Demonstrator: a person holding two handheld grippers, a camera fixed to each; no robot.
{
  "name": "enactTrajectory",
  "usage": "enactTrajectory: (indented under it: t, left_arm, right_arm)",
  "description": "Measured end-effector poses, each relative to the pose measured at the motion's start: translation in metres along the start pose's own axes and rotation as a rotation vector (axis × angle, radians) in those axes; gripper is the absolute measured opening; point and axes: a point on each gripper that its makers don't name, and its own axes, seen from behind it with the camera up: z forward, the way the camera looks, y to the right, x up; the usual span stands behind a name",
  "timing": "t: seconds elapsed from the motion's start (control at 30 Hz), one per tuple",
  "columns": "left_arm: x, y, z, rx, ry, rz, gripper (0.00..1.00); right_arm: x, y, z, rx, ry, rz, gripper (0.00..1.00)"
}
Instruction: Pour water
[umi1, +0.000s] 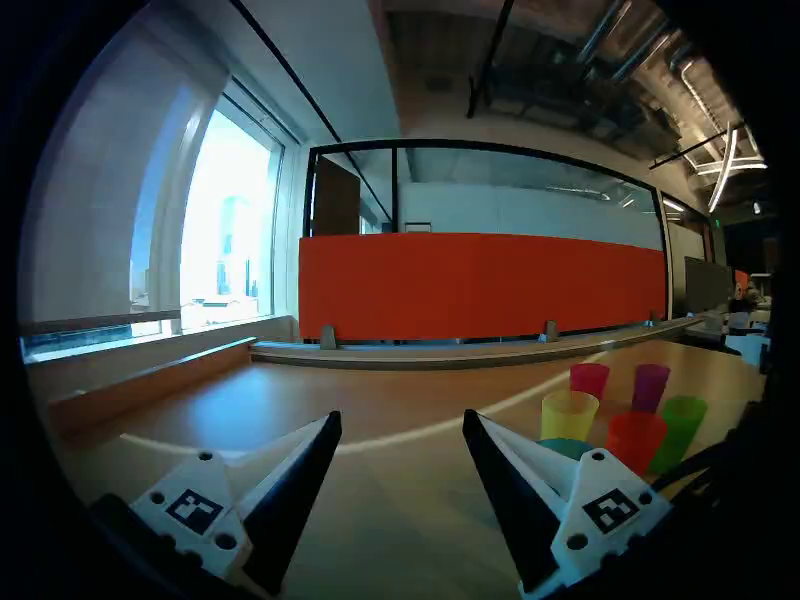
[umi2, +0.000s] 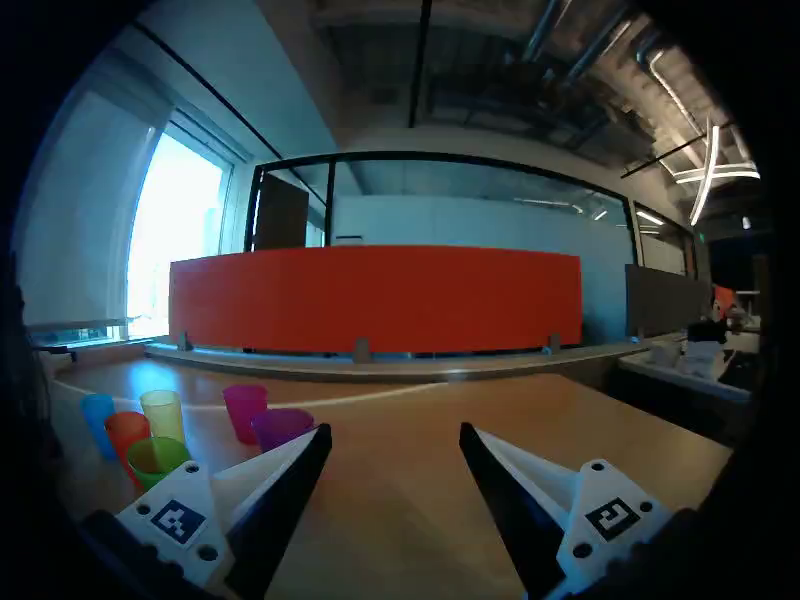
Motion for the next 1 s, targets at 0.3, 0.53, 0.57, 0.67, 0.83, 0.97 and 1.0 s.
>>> enactTrajectory:
  t: [0.3,0.53,0.57,0.67,0.83,0.97,1.0]
  left_arm:
    - [0.0017,-0.0004,0.0005,0.000,0.001,-0.002,0.90]
    - [0.0017,-0.0008,0.0009,0.000,0.000,-0.003,0.90]
    - [0.0015,-0.0008,0.0010,0.000,0.000,-0.002,0.90]
    - [0.0012,-0.0009,0.0008,0.000,0.000,-0.003,0.90]
    - [0.0007,-0.0009,0.0007,0.000,0.000,-0.002,0.90]
    - [0.0005,-0.0008,0.0006,0.000,0.000,-0.002,0.90]
    - [0.0005,-0.0007,0.0006,0.000,0.001,-0.002,0.90]
  right_arm:
    - [-0.0005,0.0001,-0.0003,0.000,0.000,0.000,0.99]
    - [-0.0002,-0.0001,-0.0006,0.000,0.000,0.000,0.99]
    - [-0.0002,0.0000,-0.0005,0.000,0.000,0.000,0.99]
    - [-0.0003,0.0001,-0.0002,0.000,0.000,0.000,0.99]
    - [-0.0002,0.0002,0.0000,0.000,0.000,0.000,0.99]
    - [-0.0001,0.0000,0.0002,0.000,0.000,0.000,0.99]
    - [-0.0002,0.0001,0.0003,0.000,0.000,0.000,0.99]
